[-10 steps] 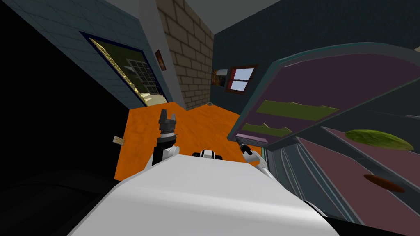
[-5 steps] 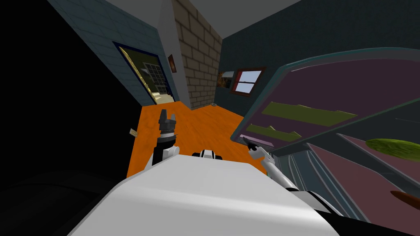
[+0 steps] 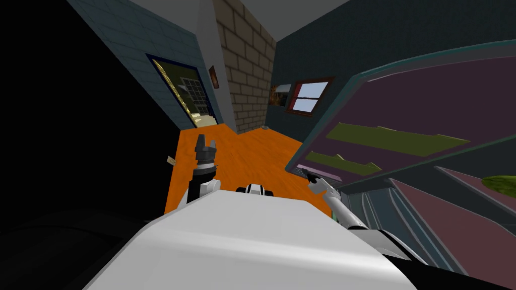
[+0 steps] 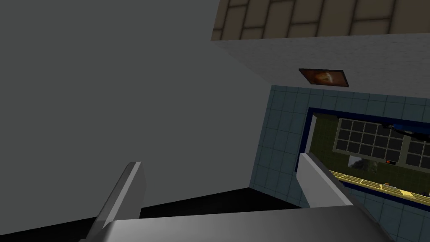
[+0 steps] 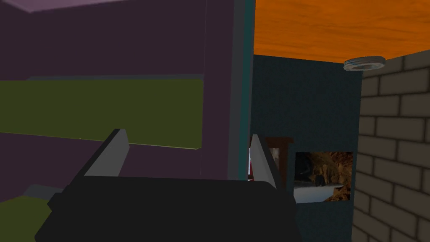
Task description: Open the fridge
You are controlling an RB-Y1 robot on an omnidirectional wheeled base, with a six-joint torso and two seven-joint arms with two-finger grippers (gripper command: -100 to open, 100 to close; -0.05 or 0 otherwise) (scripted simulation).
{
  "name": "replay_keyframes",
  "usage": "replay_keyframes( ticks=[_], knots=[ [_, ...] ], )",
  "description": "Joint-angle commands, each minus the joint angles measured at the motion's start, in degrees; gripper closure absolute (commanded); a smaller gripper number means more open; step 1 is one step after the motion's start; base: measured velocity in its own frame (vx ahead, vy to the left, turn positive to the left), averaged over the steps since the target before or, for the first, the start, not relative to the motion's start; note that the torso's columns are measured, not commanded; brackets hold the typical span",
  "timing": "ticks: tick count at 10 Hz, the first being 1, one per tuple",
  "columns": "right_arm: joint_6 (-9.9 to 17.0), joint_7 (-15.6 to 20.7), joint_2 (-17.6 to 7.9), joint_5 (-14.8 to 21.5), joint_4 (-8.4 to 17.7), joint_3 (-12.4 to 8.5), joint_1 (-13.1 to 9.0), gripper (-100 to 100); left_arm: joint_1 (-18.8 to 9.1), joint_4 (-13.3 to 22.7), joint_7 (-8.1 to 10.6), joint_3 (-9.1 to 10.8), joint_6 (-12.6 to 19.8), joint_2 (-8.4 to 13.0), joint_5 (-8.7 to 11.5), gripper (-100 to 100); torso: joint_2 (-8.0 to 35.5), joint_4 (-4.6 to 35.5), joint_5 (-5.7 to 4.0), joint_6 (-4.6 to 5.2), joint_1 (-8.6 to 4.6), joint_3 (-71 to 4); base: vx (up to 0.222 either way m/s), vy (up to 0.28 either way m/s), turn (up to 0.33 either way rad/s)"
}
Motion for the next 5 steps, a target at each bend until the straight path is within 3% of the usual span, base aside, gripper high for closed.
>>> replay_keyframes(
  ticks=[1,3,5],
  knots=[
    [5.7,4.4,-3.8,5.6,1.6,-2.2,-2.5,-100,0.0,0.0,0.00,0.00,0.0,0.0,0.0,0,0.0,0.0,-0.01,0.12,-0.10,0.0,-0.082,0.083,0.106],
    [5.7,7.2,-3.8,10.1,5.6,-2.2,-3.3,-100,0.0,0.0,0.00,0.03,0.0,0.0,0.0,0,-0.7,-0.2,-0.27,0.15,-0.92,-0.4,-0.004,0.005,-0.033],
    [5.7,10.5,-3.8,13.4,8.6,-2.2,-3.3,-100,0.0,0.0,0.00,0.04,0.0,0.0,0.0,0,-0.6,-0.2,-0.21,0.11,-0.67,-0.4,0.019,-0.017,0.002]
  ],
)
